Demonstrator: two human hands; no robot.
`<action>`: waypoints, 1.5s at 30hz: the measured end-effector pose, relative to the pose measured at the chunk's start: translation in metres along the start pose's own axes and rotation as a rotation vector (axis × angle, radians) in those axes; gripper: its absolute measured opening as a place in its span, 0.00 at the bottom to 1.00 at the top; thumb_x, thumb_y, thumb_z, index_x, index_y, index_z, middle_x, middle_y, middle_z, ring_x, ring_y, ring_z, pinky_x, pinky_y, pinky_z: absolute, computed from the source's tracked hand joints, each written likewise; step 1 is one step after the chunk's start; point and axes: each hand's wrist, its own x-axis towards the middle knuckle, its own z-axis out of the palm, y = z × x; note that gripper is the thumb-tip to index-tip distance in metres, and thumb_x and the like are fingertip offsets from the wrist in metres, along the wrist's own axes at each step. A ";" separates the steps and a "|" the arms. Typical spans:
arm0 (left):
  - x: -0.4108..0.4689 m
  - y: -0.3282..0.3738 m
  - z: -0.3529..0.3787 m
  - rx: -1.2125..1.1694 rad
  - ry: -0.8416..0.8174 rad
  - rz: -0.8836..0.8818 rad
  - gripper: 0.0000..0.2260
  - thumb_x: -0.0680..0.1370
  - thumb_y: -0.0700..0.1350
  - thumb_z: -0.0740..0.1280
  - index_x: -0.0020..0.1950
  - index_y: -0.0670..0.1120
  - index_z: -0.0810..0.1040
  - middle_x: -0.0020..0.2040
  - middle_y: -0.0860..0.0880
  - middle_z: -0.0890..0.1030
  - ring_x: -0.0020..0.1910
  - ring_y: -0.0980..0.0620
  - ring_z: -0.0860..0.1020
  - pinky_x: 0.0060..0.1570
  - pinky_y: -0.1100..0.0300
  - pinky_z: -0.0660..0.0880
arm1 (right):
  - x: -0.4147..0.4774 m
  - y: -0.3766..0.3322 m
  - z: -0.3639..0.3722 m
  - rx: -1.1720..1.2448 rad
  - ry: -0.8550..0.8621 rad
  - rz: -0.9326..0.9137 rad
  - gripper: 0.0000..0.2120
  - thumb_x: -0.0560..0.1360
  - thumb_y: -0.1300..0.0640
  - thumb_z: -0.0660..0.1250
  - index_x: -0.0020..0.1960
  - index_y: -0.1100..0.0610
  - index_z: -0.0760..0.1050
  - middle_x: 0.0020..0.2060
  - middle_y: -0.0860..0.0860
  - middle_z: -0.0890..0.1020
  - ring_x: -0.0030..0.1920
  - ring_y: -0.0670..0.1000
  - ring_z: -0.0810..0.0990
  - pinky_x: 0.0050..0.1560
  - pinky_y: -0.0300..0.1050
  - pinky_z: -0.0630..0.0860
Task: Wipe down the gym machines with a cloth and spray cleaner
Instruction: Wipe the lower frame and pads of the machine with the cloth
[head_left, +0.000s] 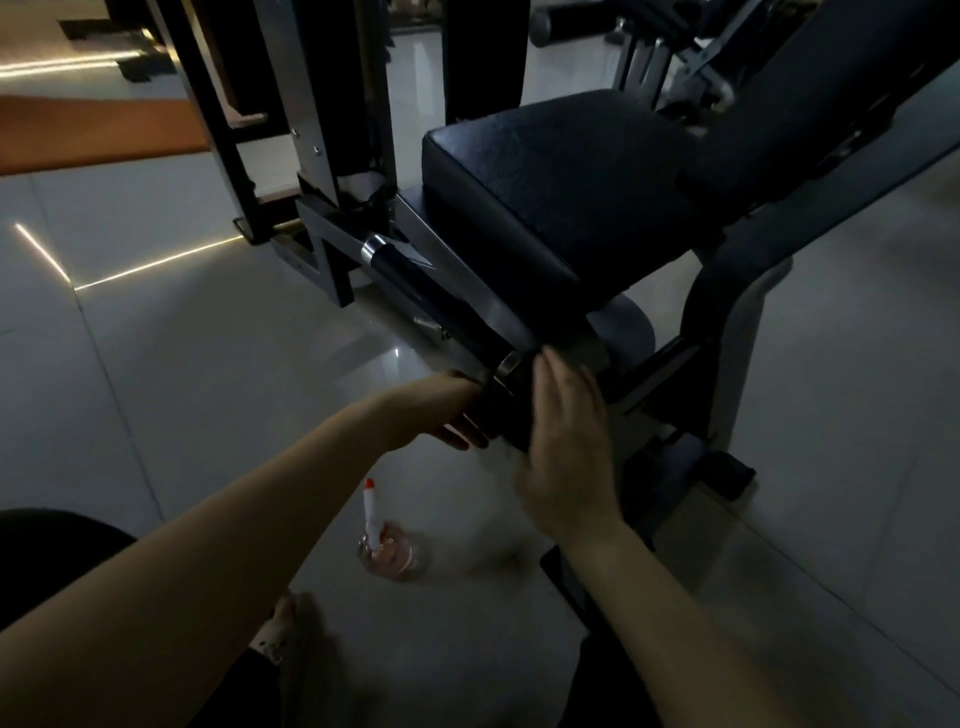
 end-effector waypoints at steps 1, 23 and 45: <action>0.001 -0.002 0.002 -0.037 0.032 -0.011 0.10 0.85 0.46 0.61 0.61 0.44 0.79 0.54 0.44 0.84 0.51 0.48 0.84 0.53 0.55 0.81 | 0.008 -0.014 0.006 -0.030 -0.001 0.017 0.38 0.76 0.52 0.66 0.79 0.66 0.55 0.78 0.60 0.60 0.79 0.57 0.56 0.79 0.58 0.56; 0.008 -0.172 0.005 0.370 0.224 -0.571 0.21 0.84 0.50 0.64 0.71 0.39 0.68 0.64 0.39 0.75 0.52 0.45 0.78 0.40 0.59 0.77 | 0.117 -0.054 0.006 0.006 -0.066 -0.108 0.11 0.79 0.56 0.69 0.58 0.61 0.75 0.48 0.58 0.84 0.50 0.57 0.85 0.48 0.47 0.82; 0.068 -0.135 -0.006 0.438 -0.038 -0.318 0.20 0.81 0.43 0.64 0.74 0.47 0.70 0.64 0.46 0.79 0.55 0.48 0.81 0.54 0.54 0.81 | 0.099 -0.046 0.011 0.074 0.018 0.050 0.09 0.72 0.63 0.74 0.51 0.65 0.79 0.40 0.57 0.84 0.40 0.56 0.85 0.41 0.45 0.82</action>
